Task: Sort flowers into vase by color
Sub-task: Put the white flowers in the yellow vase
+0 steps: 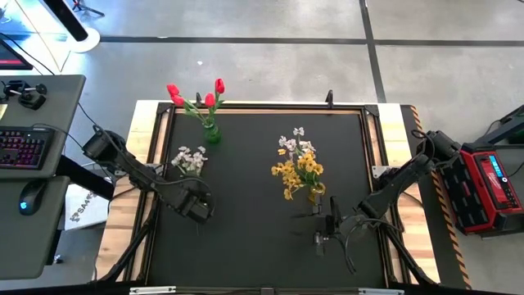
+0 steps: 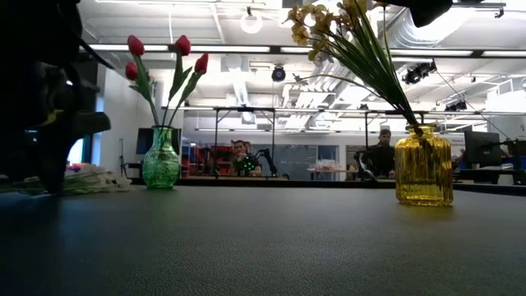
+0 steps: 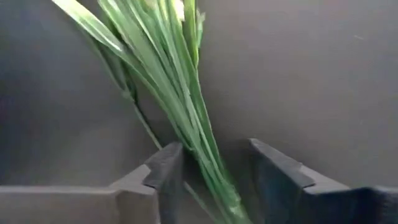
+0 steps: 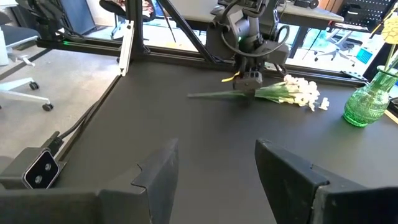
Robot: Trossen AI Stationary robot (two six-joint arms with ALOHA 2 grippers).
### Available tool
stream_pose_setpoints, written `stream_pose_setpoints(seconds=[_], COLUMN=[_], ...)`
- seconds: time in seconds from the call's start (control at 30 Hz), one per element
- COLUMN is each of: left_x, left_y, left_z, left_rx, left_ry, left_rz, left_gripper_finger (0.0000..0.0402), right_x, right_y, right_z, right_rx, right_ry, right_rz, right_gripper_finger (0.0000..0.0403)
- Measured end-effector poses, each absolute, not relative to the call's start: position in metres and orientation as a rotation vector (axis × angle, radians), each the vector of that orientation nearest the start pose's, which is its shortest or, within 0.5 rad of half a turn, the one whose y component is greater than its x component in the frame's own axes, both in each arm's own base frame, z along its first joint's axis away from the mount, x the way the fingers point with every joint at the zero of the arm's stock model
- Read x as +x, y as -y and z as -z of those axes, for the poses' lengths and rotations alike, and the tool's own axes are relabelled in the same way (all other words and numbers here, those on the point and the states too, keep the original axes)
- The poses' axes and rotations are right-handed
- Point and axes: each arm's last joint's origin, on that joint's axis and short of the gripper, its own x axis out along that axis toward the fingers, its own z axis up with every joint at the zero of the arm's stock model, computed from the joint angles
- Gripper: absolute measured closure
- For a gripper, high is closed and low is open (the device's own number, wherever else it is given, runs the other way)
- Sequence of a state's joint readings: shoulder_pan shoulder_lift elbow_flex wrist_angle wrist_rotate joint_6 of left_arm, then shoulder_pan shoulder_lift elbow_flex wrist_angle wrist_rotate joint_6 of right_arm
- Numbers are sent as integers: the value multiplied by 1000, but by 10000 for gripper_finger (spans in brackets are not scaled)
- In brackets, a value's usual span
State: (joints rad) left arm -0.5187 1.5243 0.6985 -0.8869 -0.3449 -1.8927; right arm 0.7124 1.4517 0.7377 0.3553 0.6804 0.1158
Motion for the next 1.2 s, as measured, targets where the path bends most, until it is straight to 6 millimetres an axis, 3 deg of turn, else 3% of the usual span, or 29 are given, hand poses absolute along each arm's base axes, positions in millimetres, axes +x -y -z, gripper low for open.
stream_pose_setpoints(seconds=[0.33,0.63,0.73,0.97,1.2], left_x=[178,191,199,225,249], left_y=[90,103,114,144,166], left_z=[-123,-138,-149,-170,-199], left_rx=[-789,-681,-636,-554,-308], left_ry=[-1003,-1014,-943,-747,-362], left_rz=[-1174,-1013,-938,-605,-412], left_gripper_finger=[298,366,393,393,396], right_x=[237,238,238,225,216], right_y=[-181,-180,-180,-193,-200], right_z=[-220,-219,-217,-224,-222], right_rx=[-95,-93,-103,-64,23], right_ry=[-270,-273,-296,-306,-358], right_rz=[-13,-8,-34,-225,-285], right_gripper_finger=[204,204,204,204,204])
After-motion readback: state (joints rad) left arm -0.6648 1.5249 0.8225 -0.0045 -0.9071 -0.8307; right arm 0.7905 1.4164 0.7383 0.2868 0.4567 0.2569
